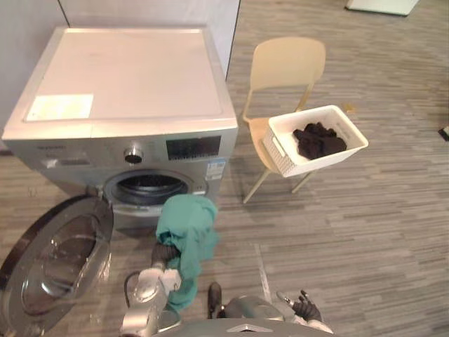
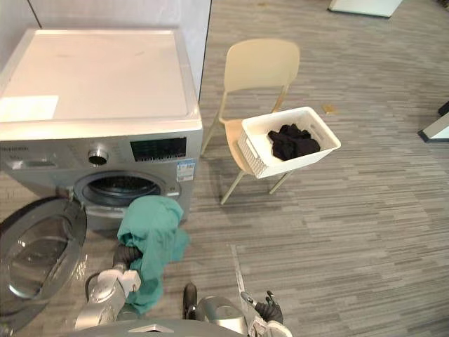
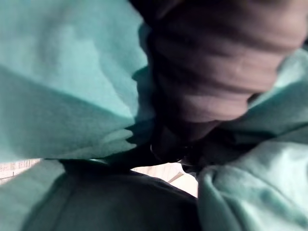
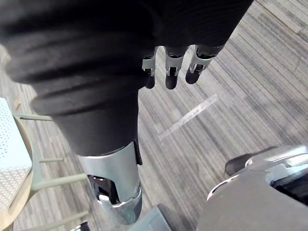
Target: Pick up the laundry basket with both hands and put the clothes into the washing machine.
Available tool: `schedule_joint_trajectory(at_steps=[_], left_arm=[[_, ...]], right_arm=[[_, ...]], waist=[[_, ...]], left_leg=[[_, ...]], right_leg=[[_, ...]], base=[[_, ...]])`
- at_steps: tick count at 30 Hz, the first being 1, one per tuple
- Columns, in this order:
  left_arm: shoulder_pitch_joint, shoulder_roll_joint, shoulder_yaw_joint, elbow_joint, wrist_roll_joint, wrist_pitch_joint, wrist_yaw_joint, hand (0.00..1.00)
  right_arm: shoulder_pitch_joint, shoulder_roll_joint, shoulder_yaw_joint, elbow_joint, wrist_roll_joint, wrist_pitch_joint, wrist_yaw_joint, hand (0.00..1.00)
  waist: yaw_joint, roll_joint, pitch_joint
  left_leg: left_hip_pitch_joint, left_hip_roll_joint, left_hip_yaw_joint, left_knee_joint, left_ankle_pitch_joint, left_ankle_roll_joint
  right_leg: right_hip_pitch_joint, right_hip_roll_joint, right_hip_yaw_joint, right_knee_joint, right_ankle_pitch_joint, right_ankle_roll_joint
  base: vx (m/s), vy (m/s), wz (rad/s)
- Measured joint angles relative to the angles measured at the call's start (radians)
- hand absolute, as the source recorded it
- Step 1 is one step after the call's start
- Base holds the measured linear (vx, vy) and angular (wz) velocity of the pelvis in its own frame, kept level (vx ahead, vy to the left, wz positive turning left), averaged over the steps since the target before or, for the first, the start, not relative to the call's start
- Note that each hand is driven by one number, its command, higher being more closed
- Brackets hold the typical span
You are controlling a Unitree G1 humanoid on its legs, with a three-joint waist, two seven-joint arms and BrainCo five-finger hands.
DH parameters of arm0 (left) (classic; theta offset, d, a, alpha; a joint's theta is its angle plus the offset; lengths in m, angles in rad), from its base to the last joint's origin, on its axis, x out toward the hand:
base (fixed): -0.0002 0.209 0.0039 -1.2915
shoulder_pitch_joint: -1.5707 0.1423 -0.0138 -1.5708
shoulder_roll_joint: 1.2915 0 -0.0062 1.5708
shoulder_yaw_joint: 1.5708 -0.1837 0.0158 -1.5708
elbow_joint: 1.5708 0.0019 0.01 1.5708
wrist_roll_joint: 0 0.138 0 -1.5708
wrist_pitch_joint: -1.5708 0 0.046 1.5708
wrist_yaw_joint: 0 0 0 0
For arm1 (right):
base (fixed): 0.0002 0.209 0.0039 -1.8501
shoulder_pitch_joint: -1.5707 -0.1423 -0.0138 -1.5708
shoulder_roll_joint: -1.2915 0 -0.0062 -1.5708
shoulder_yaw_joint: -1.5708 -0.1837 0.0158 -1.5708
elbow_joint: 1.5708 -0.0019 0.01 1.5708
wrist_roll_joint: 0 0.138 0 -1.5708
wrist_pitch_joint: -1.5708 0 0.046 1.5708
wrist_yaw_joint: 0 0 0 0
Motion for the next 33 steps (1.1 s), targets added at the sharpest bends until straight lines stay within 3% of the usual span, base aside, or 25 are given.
schedule_joint_trajectory(at_steps=[2,4,5,7,9,10,12,14,17,19,20,21,23,24,25,28,33], left_arm=[[-0.007,-0.016,-0.001,0.0,0.0,0.0,-0.008,1.0],[-0.008,-0.042,-0.001,0.002,0.0,0.0,-0.013,1.0],[-0.01,-0.046,-0.002,0.004,0.0,0.0,-0.013,1.0],[-0.026,-0.04,-0.001,0.003,0.0,0.0,-0.016,1.0],[-0.042,-0.042,-0.009,0.003,0.0,0.0,-0.018,1.0],[-0.057,-0.031,-0.019,0.006,0.001,0.001,-0.021,1.0],[-0.062,-0.007,-0.036,0.016,0.002,0.002,-0.022,1.0],[-0.078,0.01,-0.053,0.028,0.01,0.003,-0.022,1.0],[-0.179,0.032,-0.084,0.126,0.02,0.002,-0.015,1.0],[-0.267,0.035,-0.084,0.203,0.022,0.002,0.011,1.0],[-0.334,0.039,-0.082,0.249,0.025,0.002,0.035,1.0],[-0.376,0.039,-0.077,0.284,0.031,0.002,0.048,1.0],[-0.471,0.039,-0.053,0.344,0.033,-0.001,0.077,1.0],[-0.525,0.035,-0.022,0.381,0.036,-0.003,0.099,1.0],[-0.573,0.025,0.016,0.409,0.039,-0.006,0.123,1.0],[-0.624,-0.01,0.095,0.435,0.039,-0.007,0.164,1.0],[-0.755,-0.06,0.161,0.441,0.0,-0.004,0.212,1.0]], right_arm=[[-0.01,-0.011,0.01,-0.001,0.0,0.004,0.0,0.0],[-0.026,-0.041,0.015,-0.007,0.002,0.008,0.0,0.0],[-0.032,-0.045,0.017,-0.006,0.002,0.011,-0.001,0.0],[-0.039,-0.041,0.029,-0.022,0.001,0.013,0.004,0.0],[-0.053,-0.049,0.044,-0.02,0.0,0.015,0.014,0.0],[-0.079,-0.047,0.069,-0.02,-0.009,0.016,0.019,0.0],[-0.119,-0.042,0.148,-0.021,-0.04,0.016,0.034,0.0],[-0.165,-0.05,0.209,-0.025,-0.084,0.015,0.045,0.0],[-0.223,-0.012,0.234,-0.054,-0.083,0.013,0.055,0.0],[-0.253,0.013,0.241,-0.086,-0.016,0.012,0.054,0.0],[-0.268,0.021,0.248,-0.121,0.054,0.005,0.049,0.0],[-0.273,0.028,0.25,-0.142,0.085,-0.003,0.041,0.0],[-0.29,0.037,0.278,-0.146,0.125,-0.023,0.032,0.0],[-0.304,0.037,0.306,-0.151,0.131,-0.034,0.032,0.0],[-0.332,0.036,0.323,-0.159,0.132,-0.036,0.031,0.0],[-0.331,0.036,0.356,-0.229,0.15,-0.051,0.027,0.0],[-0.299,0.031,0.368,-0.359,0.248,-0.083,0.013,0.0]], waist=[[0.001,0.008,0.004],[0.026,0.049,-0.001],[0.029,0.051,-0.001],[0.026,0.039,-0.006],[0.024,0.037,-0.008],[0.026,0.019,0.0],[0.035,-0.008,-0.002],[0.034,-0.014,-0.001],[0.034,0.008,0.043],[0.03,0.014,0.086],[0.015,0.014,0.116],[-0.002,0.007,0.129],[-0.018,-0.036,0.157],[-0.015,-0.056,0.187],[-0.011,-0.044,0.225],[-0.012,-0.042,0.262],[-0.023,-0.042,0.294]], left_leg=[[-0.056,-0.083,-0.018,-0.163,0.03,-0.034],[-0.076,-0.159,-0.064,-0.404,0.155,-0.06],[-0.073,-0.177,-0.071,-0.422,0.181,-0.04],[-0.083,-0.247,-0.072,-0.454,0.171,0.005],[-0.102,-0.267,-0.069,-0.441,0.151,0.041],[-0.105,-0.285,-0.06,-0.415,0.13,0.073],[-0.092,-0.313,-0.035,-0.418,0.118,0.087],[-0.091,-0.329,-0.031,-0.43,0.123,0.095],[-0.093,-0.317,-0.046,-0.439,0.121,0.091],[-0.109,-0.296,-0.053,-0.431,0.113,0.078],[-0.141,-0.281,-0.072,-0.405,0.114,0.076],[-0.183,-0.272,-0.093,-0.366,0.112,0.072],[-0.264,-0.251,-0.136,-0.254,0.087,0.055],[-0.313,-0.219,-0.171,-0.167,0.062,0.041],[-0.355,-0.162,-0.212,-0.113,0.054,0.027],[-0.426,-0.085,-0.247,-0.089,0.073,-0.005],[-0.539,-0.03,-0.257,-0.065,0.089,-0.022]], right_leg=[[-0.007,-0.029,0.004,0.001,-0.009,0.015],[-0.021,-0.042,0.036,-0.014,-0.012,0.046],[-0.016,-0.046,0.053,-0.025,-0.012,0.054],[-0.043,-0.098,0.054,-0.002,-0.015,0.131],[-0.113,-0.129,0.044,0.124,-0.074,0.164],[-0.187,-0.171,0.026,0.296,-0.151,0.199],[-0.277,-0.235,-0.01,0.479,-0.187,0.227],[-0.325,-0.284,-0.095,0.538,-0.193,0.206],[-0.377,-0.304,-0.129,0.517,-0.21,0.178],[-0.451,-0.305,-0.084,0.5,-0.203,0.186],[-0.501,-0.308,-0.048,0.47,-0.18,0.197],[-0.534,-0.316,-0.031,0.44,-0.148,0.201],[-0.58,-0.331,0.0,0.423,-0.068,0.203],[-0.596,-0.327,-0.003,0.445,0.002,0.24],[-0.609,-0.29,-0.042,0.479,-0.011,0.225],[-0.671,-0.233,-0.079,0.511,-0.027,0.183],[-0.789,-0.197,-0.096,0.551,-0.038,0.151]], base=[[0.05,0.194,-0.14],[0.12,0.23,-0.66],[0.23,0.247,-0.62],[0.24,0.274,-0.08],[0.14,0.231,0.2],[0.12,0.196,0.08],[0.15,0.205,-0.04],[0.13,0.103,-0.05],[0.09,-0.011,-0.02],[0.0,-0.097,0.0],[-0.02,-0.135,0.32],[-0.01,-0.162,0.68],[0.01,-0.279,0.72],[0.01,-0.416,0.44],[0.01,-0.366,0.26],[0.02,-0.315,-0.13],[0.02,-0.165,-0.1]])
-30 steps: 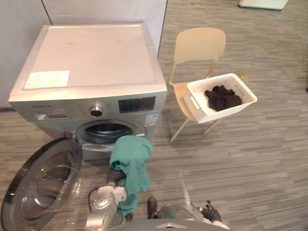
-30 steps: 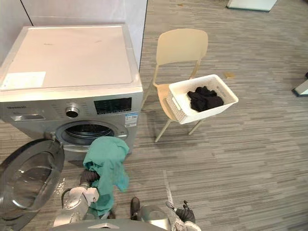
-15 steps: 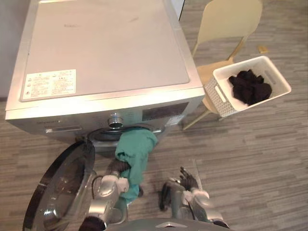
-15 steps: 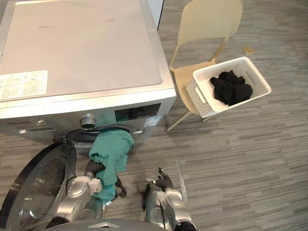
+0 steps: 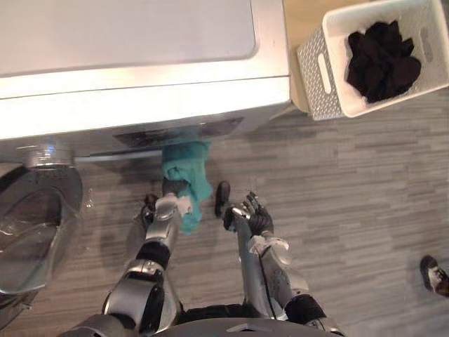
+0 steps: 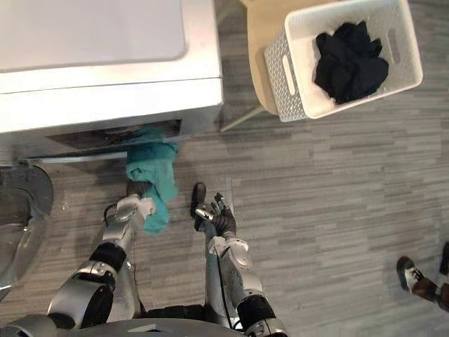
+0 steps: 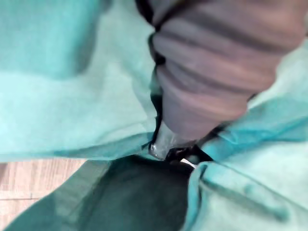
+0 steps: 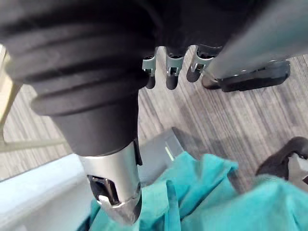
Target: Pick up the laundry basket with both hands and put the clothes into the washing machine.
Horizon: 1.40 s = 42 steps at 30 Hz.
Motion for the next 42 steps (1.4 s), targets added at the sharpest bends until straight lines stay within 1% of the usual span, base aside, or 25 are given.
schedule_joint_trajectory(at_steps=[1,4,6,8,9,10,11,12,15,18,19,20,22,25,28,31,32,34,35,36,37,39,40,41,42], left_arm=[[-0.04,0.016,0.0,-0.005,0.002,0.001,0.005,1.0],[-0.099,0.065,0.024,-0.017,0.02,0.003,0.011,1.0],[-0.126,0.128,0.089,-0.06,0.041,0.006,0.021,1.0],[-0.161,0.201,0.139,-0.1,0.04,0.006,0.053,1.0],[-0.172,0.221,0.149,-0.113,0.04,0.006,0.06,1.0],[-0.189,0.26,0.171,-0.157,0.038,0.003,0.083,1.0],[-0.194,0.267,0.183,-0.177,0.037,-0.002,0.094,1.0],[-0.201,0.289,0.206,-0.21,0.028,-0.019,0.114,1.0],[-0.203,0.297,0.246,-0.26,0.005,-0.041,0.142,1.0],[-0.19,0.294,0.284,-0.282,-0.061,-0.064,0.156,1.0],[-0.183,0.29,0.309,-0.285,-0.097,-0.068,0.167,1.0],[-0.179,0.286,0.318,-0.288,-0.108,-0.069,0.17,1.0],[-0.145,0.28,0.331,-0.336,-0.165,-0.074,0.174,1.0],[-0.133,0.276,0.329,-0.392,-0.178,-0.077,0.18,1.0],[-0.151,0.281,0.304,-0.442,-0.159,-0.083,0.18,1.0],[-0.251,0.306,0.251,-0.441,-0.156,-0.082,0.172,1.0],[-0.289,0.32,0.228,-0.44,-0.156,-0.081,0.165,1.0],[-0.401,0.373,0.159,-0.432,-0.156,-0.079,0.153,1.0],[-0.432,0.387,0.144,-0.426,-0.156,-0.079,0.144,1.0],[-0.471,0.424,0.111,-0.394,-0.142,-0.08,0.121,1.0],[-0.496,0.446,0.078,-0.371,-0.138,-0.065,0.116,1.0],[-0.552,0.449,0.055,-0.349,-0.138,-0.05,0.115,1.0],[-0.59,0.47,0.03,-0.335,-0.12,-0.057,0.099,1.0],[-0.608,0.478,0.011,-0.319,-0.114,-0.054,0.099,1.0],[-0.671,0.484,-0.021,-0.262,-0.113,-0.05,0.102,0.0]], right_arm=[[0.008,-0.004,0.001,-0.034,0.026,-0.007,-0.003,0.0],[0.028,-0.004,0.001,-0.11,0.038,-0.028,0.0,0.0],[0.041,-0.007,0.0,-0.178,0.04,-0.043,0.008,0.0],[0.068,-0.007,0.0,-0.236,0.04,-0.06,0.02,0.0],[0.079,-0.008,-0.002,-0.254,0.04,-0.065,0.021,0.0],[0.092,-0.008,-0.003,-0.279,0.042,-0.08,0.025,0.0],[0.096,-0.008,-0.003,-0.287,0.051,-0.083,0.026,0.0],[0.099,-0.009,-0.003,-0.295,0.069,-0.091,0.027,0.0],[0.099,-0.01,-0.003,-0.295,0.071,-0.099,0.028,0.0],[0.099,-0.005,-0.002,-0.295,0.071,-0.102,0.03,0.0],[0.099,-0.003,-0.001,-0.295,0.071,-0.102,0.031,0.0],[0.099,-0.003,-0.001,-0.295,0.071,-0.102,0.031,0.0],[0.099,0.0,0.0,-0.293,0.07,-0.1,0.03,0.0],[0.099,0.001,0.008,-0.29,0.07,-0.097,0.031,0.0],[0.099,0.0,0.009,-0.284,0.069,-0.082,0.049,0.0],[0.099,-0.004,0.008,-0.277,0.068,-0.075,0.064,0.0],[0.099,-0.004,0.007,-0.273,0.068,-0.074,0.064,0.0],[0.099,-0.003,0.006,-0.27,0.069,-0.075,0.064,0.0],[0.099,-0.003,0.006,-0.27,0.07,-0.075,0.064,0.0],[0.099,-0.001,0.006,-0.272,0.071,-0.076,0.064,0.0],[0.099,-0.001,0.003,-0.273,0.075,-0.078,0.065,0.0],[0.097,-0.001,-0.007,-0.275,0.08,-0.08,0.065,0.0],[0.096,-0.002,-0.014,-0.282,0.085,-0.08,0.064,0.0],[0.093,-0.007,-0.014,-0.286,0.094,-0.08,0.064,0.0],[0.085,-0.022,-0.007,-0.299,0.104,-0.075,0.062,0.0]], waist=[[0.0,0.0,0.005],[0.001,-0.002,0.011],[0.0,-0.001,0.015],[0.004,-0.003,0.018],[0.007,-0.003,0.018],[0.008,-0.003,0.019],[0.009,-0.003,0.019],[0.01,-0.002,0.019],[0.013,-0.002,0.019],[0.017,-0.002,0.019],[0.017,-0.002,0.019],[0.018,-0.002,0.019],[0.02,-0.002,0.019],[0.026,-0.002,0.019],[0.029,-0.001,0.019],[0.024,-0.001,0.019],[0.022,-0.002,0.019],[0.014,-0.002,0.019],[0.013,-0.002,0.019],[0.009,-0.002,0.019],[0.01,-0.002,0.019],[0.013,-0.002,0.019],[0.013,-0.003,0.019],[0.015,-0.003,0.019],[0.017,-0.011,0.023]], left_leg=[[-0.034,0.01,-0.004,0.025,0.001,0.005],[-0.116,0.026,-0.01,0.086,-0.013,0.012],[-0.196,0.039,-0.018,0.142,-0.026,0.02],[-0.264,0.051,-0.043,0.193,-0.036,0.021],[-0.281,0.051,-0.05,0.203,-0.037,0.02],[-0.315,0.05,-0.063,0.218,-0.04,0.014],[-0.326,0.051,-0.064,0.22,-0.039,0.014],[-0.341,0.052,-0.061,0.221,-0.038,0.014],[-0.35,0.061,-0.043,0.219,-0.032,0.018],[-0.352,0.062,-0.025,0.207,-0.027,0.026],[-0.351,0.062,-0.016,0.199,-0.02,0.039],[-0.349,0.062,-0.011,0.196,-0.019,0.04],[-0.338,0.06,0.002,0.184,-0.016,0.044],[-0.324,0.057,0.007,0.168,-0.011,0.043],[-0.303,0.044,0.019,0.121,0.011,0.043],[-0.304,0.031,0.019,0.086,0.031,0.046],[-0.305,0.028,0.019,0.078,0.036,0.047],[-0.311,0.021,0.021,0.06,0.044,0.049],[-0.314,0.02,0.021,0.056,0.047,0.051],[-0.323,0.017,0.021,0.048,0.054,0.053],[-0.33,0.017,0.02,0.045,0.057,0.056],[-0.34,0.017,0.022,0.046,0.058,0.057],[-0.354,0.017,0.027,0.045,0.059,0.059],[-0.358,0.017,0.032,0.044,0.06,0.06],[-0.358,0.017,0.047,0.033,0.065,0.067]], right_leg=[[-0.037,0.003,0.002,0.03,-0.007,-0.008],[-0.129,-0.002,0.009,0.107,-0.03,-0.017],[-0.219,-0.012,0.014,0.177,-0.048,-0.022],[-0.28,-0.017,0.009,0.235,-0.068,-0.028],[-0.294,-0.02,0.007,0.249,-0.073,-0.031],[-0.32,-0.031,-0.004,0.27,-0.082,-0.033],[-0.328,-0.033,-0.006,0.275,-0.083,-0.031],[-0.34,-0.04,-0.011,0.278,-0.084,-0.031],[-0.345,-0.051,-0.02,0.276,-0.084,-0.03],[-0.348,-0.053,-0.02,0.253,-0.071,-0.026],[-0.348,-0.052,-0.019,0.238,-0.058,-0.029],[-0.348,-0.052,-0.018,0.234,-0.055,-0.028],[-0.343,-0.051,-0.013,0.218,-0.047,-0.027],[-0.33,-0.049,-0.015,0.203,-0.043,-0.027],[-0.311,-0.048,-0.019,0.157,-0.023,-0.024],[-0.301,-0.048,-0.029,0.116,0.0,-0.023],[-0.298,-0.048,-0.034,0.104,0.006,-0.023],[-0.295,-0.049,-0.039,0.078,0.024,-0.022],[-0.296,-0.048,-0.042,0.072,0.029,-0.022],[-0.3,-0.048,-0.046,0.058,0.037,-0.022],[-0.304,-0.048,-0.049,0.051,0.041,-0.022],[-0.311,-0.048,-0.05,0.048,0.046,-0.02],[-0.323,-0.048,-0.048,0.039,0.054,-0.018],[-0.329,-0.048,-0.047,0.036,0.058,-0.017],[-0.334,-0.048,-0.045,0.022,0.069,-0.015]], base=[[0.0,-0.069,-0.11],[0.0,-0.045,-0.09],[-0.02,-0.038,-0.04],[-0.04,-0.037,0.06],[-0.07,-0.057,0.17],[-0.06,-0.051,0.19],[-0.07,-0.063,0.23],[-0.05,-0.047,0.19],[-0.03,-0.027,0.16],[0.0,0.009,0.0],[0.02,0.03,-0.07],[0.04,0.024,-0.08],[0.04,0.01,-0.07],[0.02,-0.008,0.0],[0.0,-0.01,0.03],[-0.03,0.008,0.07],[-0.03,0.017,0.05],[-0.02,0.015,0.02],[-0.03,0.032,0.03],[0.0,0.0,0.0],[-0.01,0.031,0.03],[0.0,0.016,-0.01],[0.0,0.03,-0.04],[-0.01,0.04,-0.06],[-0.02,0.041,-0.02]])
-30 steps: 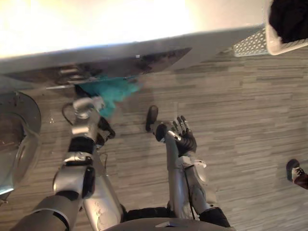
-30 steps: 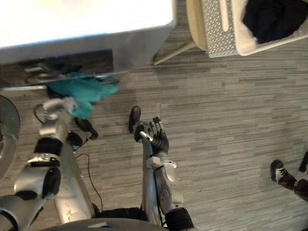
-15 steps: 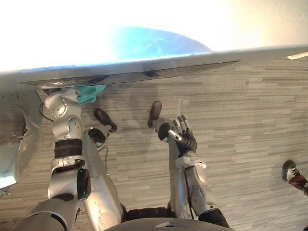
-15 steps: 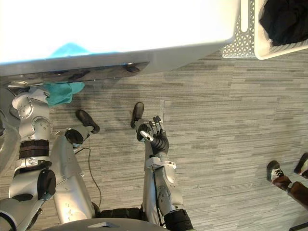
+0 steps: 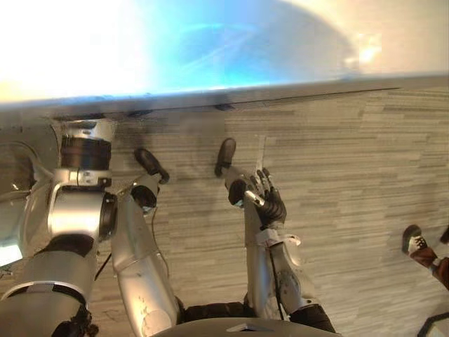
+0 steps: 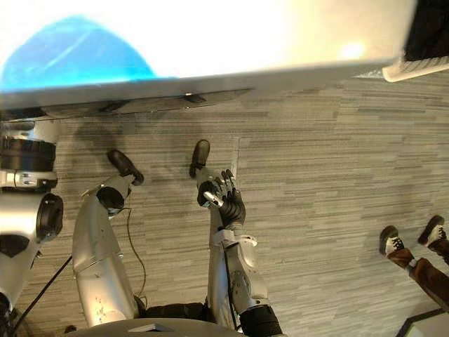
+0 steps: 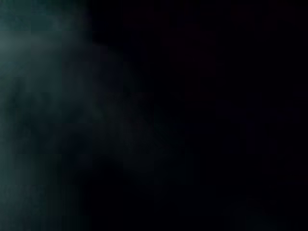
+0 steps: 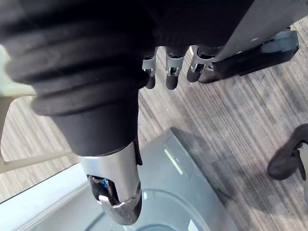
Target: Pick up the laundry basket with both hands and put the clothes into the washing machine.
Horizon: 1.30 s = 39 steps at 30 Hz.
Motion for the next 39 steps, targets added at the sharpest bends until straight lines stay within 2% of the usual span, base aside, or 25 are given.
schedule_joint_trajectory(at_steps=[2,4,7,9,10,13,16,18,20,23,25,27,28,30,32,39], left_arm=[[-0.075,0.015,-0.059,0.072,-0.005,0.005,0.002,0.0],[-0.166,0.042,-0.134,0.124,0.004,0.034,0.011,0.0],[-0.251,0.095,-0.234,0.141,0.158,0.09,0.03,0.0],[-0.258,0.121,-0.27,0.142,0.333,0.133,0.031,0.0],[-0.255,0.131,-0.276,0.142,0.574,0.169,0.021,0.0],[-0.249,0.16,-0.291,0.142,0.907,0.203,-0.01,0.0],[-0.223,0.178,-0.283,0.142,1.093,0.222,-0.022,0.0],[-0.189,0.172,-0.226,0.141,1.125,0.227,-0.027,0.0],[-0.17,0.161,-0.164,0.141,1.09,0.244,-0.028,0.0],[-0.167,0.106,-0.037,0.143,0.9,0.251,-0.02,0.0],[-0.166,0.072,0.024,0.163,0.585,0.21,0.018,0.0],[-0.162,0.063,0.028,0.176,0.361,0.176,0.029,0.0],[-0.144,0.063,0.032,0.174,0.231,0.145,0.024,0.0],[-0.097,0.058,0.071,0.159,0.104,0.115,0.01,0.0],[-0.011,0.05,0.118,0.115,0.011,0.091,-0.002,0.0],[0.277,-0.045,0.269,0.008,-0.003,0.069,0.022,0.0]], right_arm=[[-0.009,-0.025,0.006,-0.002,-0.001,0.007,0.0,0.0],[-0.023,-0.03,-0.005,-0.022,0.01,0.011,-0.001,0.0],[-0.024,-0.024,-0.017,-0.098,0.054,-0.021,-0.008,0.0],[-0.022,-0.014,-0.014,-0.117,0.074,-0.03,-0.011,0.0],[-0.012,-0.014,-0.011,-0.12,0.073,-0.032,-0.002,0.0],[0.026,-0.013,-0.011,-0.122,0.074,-0.041,0.008,0.0],[0.064,-0.013,-0.007,-0.131,0.099,-0.057,0.019,0.0],[0.072,-0.013,0.002,-0.135,0.124,-0.066,0.035,0.0],[0.076,-0.013,0.012,-0.142,0.129,-0.066,0.047,0.0],[0.095,-0.014,0.026,-0.142,0.127,-0.064,0.047,0.0],[0.105,-0.016,0.03,-0.139,0.112,-0.044,0.044,0.0],[0.104,-0.016,0.035,-0.139,0.11,-0.03,0.042,0.0],[0.104,-0.016,0.036,-0.139,0.096,-0.022,0.036,0.0],[0.104,-0.016,0.034,-0.139,0.07,-0.021,0.024,0.0],[0.104,-0.015,0.034,-0.14,0.068,-0.02,0.017,0.0],[0.105,-0.006,0.04,-0.14,0.029,-0.015,0.0,0.0]], waist=[[-0.001,-0.002,0.001],[-0.003,-0.006,0.001],[-0.012,-0.008,0.002],[-0.023,-0.008,0.002],[-0.029,-0.008,0.002],[-0.036,-0.008,0.002],[-0.042,-0.008,0.002],[-0.053,-0.008,0.001],[-0.061,-0.008,0.001],[-0.064,-0.008,0.001],[-0.064,-0.008,0.001],[-0.062,-0.008,0.001],[-0.062,-0.008,0.001],[-0.062,-0.008,0.001],[-0.061,-0.007,0.001],[-0.049,-0.006,0.002]], left_leg=[[-0.015,0.0,0.009,-0.022,0.015,0.004],[-0.028,0.001,0.032,-0.047,0.023,0.01],[-0.044,0.017,0.095,-0.072,0.035,0.024],[-0.045,0.017,0.113,-0.069,0.034,0.038],[-0.045,0.018,0.116,-0.061,0.029,0.046],[-0.045,0.019,0.118,-0.056,0.022,0.043],[-0.04,0.019,0.123,-0.059,0.021,0.042],[-0.031,0.019,0.133,-0.065,0.021,0.042],[-0.025,0.019,0.142,-0.072,0.021,0.042],[-0.025,0.019,0.14,-0.079,0.025,0.04],[-0.025,0.016,0.137,-0.085,0.034,0.048],[-0.025,0.012,0.132,-0.09,0.039,0.05],[-0.024,0.01,0.128,-0.09,0.039,0.049],[-0.018,0.005,0.122,-0.094,0.042,0.048],[-0.008,-0.003,0.12,-0.102,0.048,0.047],[0.003,-0.018,0.113,-0.13,0.061,0.025]], right_leg=[[-0.001,0.004,-0.008,-0.042,0.029,0.002],[-0.007,0.01,-0.014,-0.095,0.062,0.007],[-0.017,0.017,-0.011,-0.178,0.119,0.018],[-0.017,0.016,-0.001,-0.197,0.141,0.021],[-0.017,0.015,0.003,-0.199,0.146,0.024],[-0.017,0.014,0.006,-0.197,0.144,0.03],[-0.017,0.015,0.009,-0.198,0.142,0.031],[-0.014,0.016,0.016,-0.202,0.142,0.032],[-0.014,0.016,0.018,-0.212,0.146,0.033],[-0.014,0.019,0.013,-0.213,0.151,0.026],[-0.012,0.017,0.007,-0.212,0.151,0.026],[-0.01,0.015,0.002,-0.212,0.15,0.026],[-0.007,0.013,0.0,-0.208,0.147,0.024],[0.0,0.01,-0.004,-0.203,0.143,0.023],[0.005,0.002,-0.006,-0.19,0.134,0.022],[0.008,-0.006,-0.012,-0.188,0.11,0.013]], base=[[-0.03,0.058,-0.01],[-0.04,0.082,-0.05],[-0.04,0.078,-0.13],[-0.04,0.077,-0.11],[-0.03,0.056,-0.09],[-0.01,0.014,-0.03],[0.0,0.0,0.0],[-0.01,-0.008,-0.06],[-0.01,-0.013,-0.1],[0.0,-0.007,-0.01],[0.0,-0.019,0.06],[0.0,-0.014,0.09],[0.0,-0.014,0.08],[-0.01,-0.014,0.09],[-0.01,-0.017,0.15],[-0.03,-0.031,0.09]])
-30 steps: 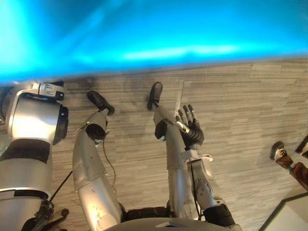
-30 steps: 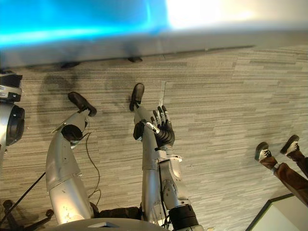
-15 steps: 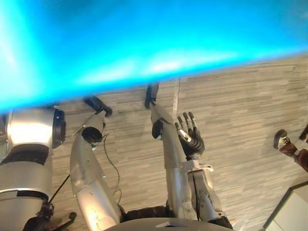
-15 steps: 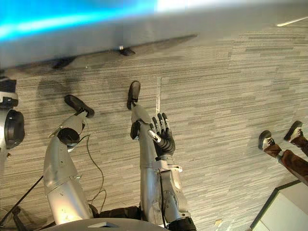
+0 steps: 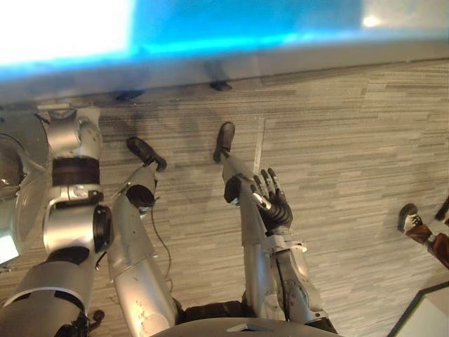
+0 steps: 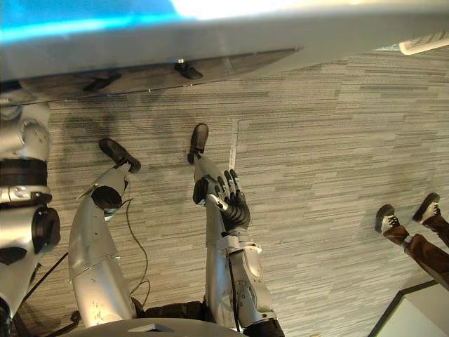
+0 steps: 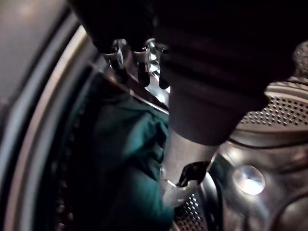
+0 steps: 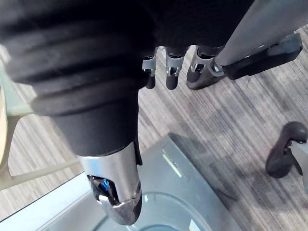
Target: Pick up the laundry basket with both hands and put the clothes into the washing machine.
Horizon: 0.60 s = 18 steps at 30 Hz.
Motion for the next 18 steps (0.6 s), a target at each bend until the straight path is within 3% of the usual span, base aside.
schedule_joint_trajectory(at_steps=[5,8,11,14,18], left_arm=[[0.154,-0.054,0.024,-0.1,-0.027,-0.009,0.005,0.0],[0.255,-0.075,-0.011,-0.186,-0.1,-0.043,-0.003,0.0],[0.379,-0.073,-0.095,-0.322,-0.186,-0.081,-0.069,0.0],[0.466,-0.079,-0.145,-0.384,-0.2,-0.085,-0.133,0.0],[0.573,-0.151,-0.151,-0.391,-0.198,-0.083,-0.208,0.0]], right_arm=[[0.016,0.0,0.021,-0.017,-0.035,0.01,0.0,0.0],[0.06,-0.001,0.024,-0.033,-0.035,0.014,0.001,0.0],[0.081,-0.013,0.021,-0.041,-0.036,0.016,0.001,0.0],[0.087,-0.015,0.002,-0.045,-0.043,0.019,0.004,0.0],[0.097,-0.041,-0.006,-0.043,-0.075,0.031,0.016,0.0]], waist=[[0.004,0.002,0.001],[0.022,0.003,0.002],[0.04,0.005,0.002],[0.048,0.02,0.002],[0.065,0.04,0.004]], left_leg=[[0.002,-0.008,0.0,-0.017,0.012,-0.004],[0.013,-0.009,0.0,-0.018,0.021,0.009],[0.03,-0.009,-0.001,-0.017,0.016,0.0],[0.036,-0.01,-0.006,-0.018,0.014,-0.002],[0.04,-0.018,-0.008,-0.022,0.013,-0.003]], right_leg=[[0.001,-0.003,-0.009,-0.006,0.005,-0.005],[0.002,-0.007,-0.01,0.016,0.001,-0.009],[0.013,-0.01,-0.009,0.025,-0.016,-0.009],[0.026,-0.01,-0.012,0.019,-0.021,-0.01],[0.029,-0.014,-0.008,0.016,-0.019,-0.009]], base=[[-0.02,-0.017,0.01],[-0.01,-0.036,0.04],[-0.02,-0.043,0.04],[-0.03,-0.03,0.03],[-0.01,-0.003,0.01]])
